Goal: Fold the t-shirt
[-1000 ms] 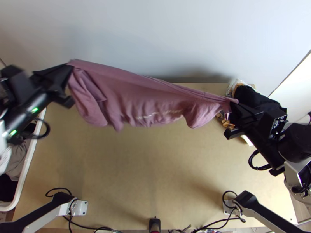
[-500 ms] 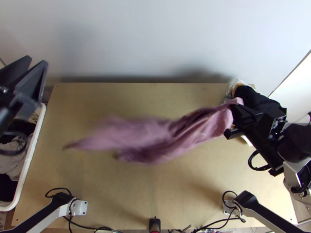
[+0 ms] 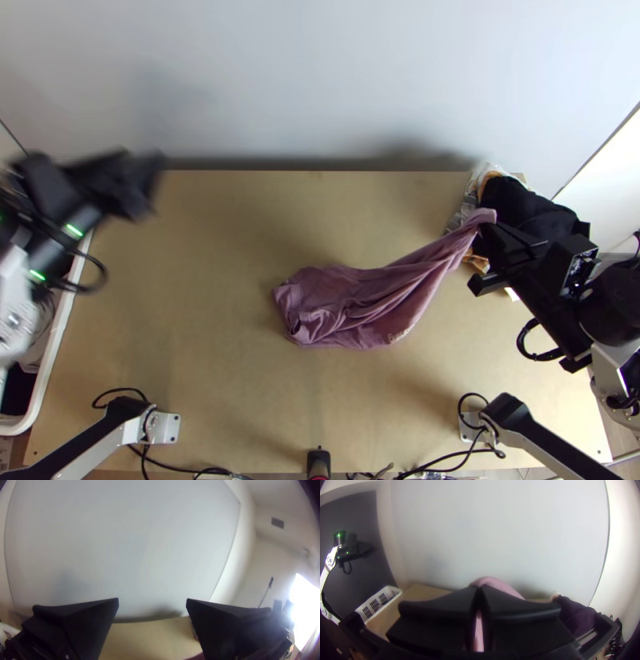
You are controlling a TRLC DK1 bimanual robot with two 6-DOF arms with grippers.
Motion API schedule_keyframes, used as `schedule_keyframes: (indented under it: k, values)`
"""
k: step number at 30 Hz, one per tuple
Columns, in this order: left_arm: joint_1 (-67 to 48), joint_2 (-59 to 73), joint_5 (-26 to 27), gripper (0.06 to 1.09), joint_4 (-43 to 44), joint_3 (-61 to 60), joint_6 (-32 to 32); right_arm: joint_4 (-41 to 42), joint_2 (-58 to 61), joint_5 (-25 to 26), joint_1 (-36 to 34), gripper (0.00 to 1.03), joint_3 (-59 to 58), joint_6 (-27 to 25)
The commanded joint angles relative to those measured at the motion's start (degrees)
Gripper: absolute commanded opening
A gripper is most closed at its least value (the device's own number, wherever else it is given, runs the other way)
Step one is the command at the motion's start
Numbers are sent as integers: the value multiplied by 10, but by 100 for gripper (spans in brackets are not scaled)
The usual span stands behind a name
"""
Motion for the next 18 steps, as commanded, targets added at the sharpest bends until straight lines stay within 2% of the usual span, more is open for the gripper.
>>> schedule_keyframes:
  k: [1, 10, 15, 18]
  values:
    - [-216, -58, -100, 104, 28, -195, 107, -7, -6, 4, 1, 3, -3, 2]
    - [-318, -33, -90, 104, -95, -295, 116, -28, -6, 5, 1, 3, -11, 7]
    - [-344, -8, -83, 104, -93, -359, 97, -22, -1, 5, 1, 3, -31, 17]
    - [-364, 26, -48, 104, -93, -368, 67, -16, 6, 5, 1, 3, -36, 17]
